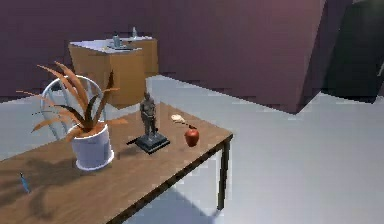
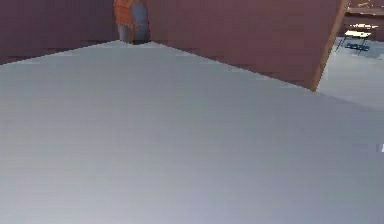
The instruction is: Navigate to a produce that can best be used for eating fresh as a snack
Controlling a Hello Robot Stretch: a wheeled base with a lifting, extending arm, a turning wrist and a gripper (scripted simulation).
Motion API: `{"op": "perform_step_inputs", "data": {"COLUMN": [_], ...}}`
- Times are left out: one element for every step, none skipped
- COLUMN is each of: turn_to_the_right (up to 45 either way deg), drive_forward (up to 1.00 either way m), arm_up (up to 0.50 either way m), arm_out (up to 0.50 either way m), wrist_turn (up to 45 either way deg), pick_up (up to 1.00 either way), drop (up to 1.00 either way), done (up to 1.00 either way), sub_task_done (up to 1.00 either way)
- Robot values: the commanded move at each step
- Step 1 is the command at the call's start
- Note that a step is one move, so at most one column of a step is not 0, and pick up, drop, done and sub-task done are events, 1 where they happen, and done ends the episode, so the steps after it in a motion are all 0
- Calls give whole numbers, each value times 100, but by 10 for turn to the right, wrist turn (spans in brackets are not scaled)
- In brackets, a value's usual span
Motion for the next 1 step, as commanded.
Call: {"op": "perform_step_inputs", "data": {"turn_to_the_right": [0], "drive_forward": [0], "arm_up": [0], "arm_out": [0], "wrist_turn": [0], "pick_up": [0], "drop": [0], "done": [100], "sub_task_done": [0]}}
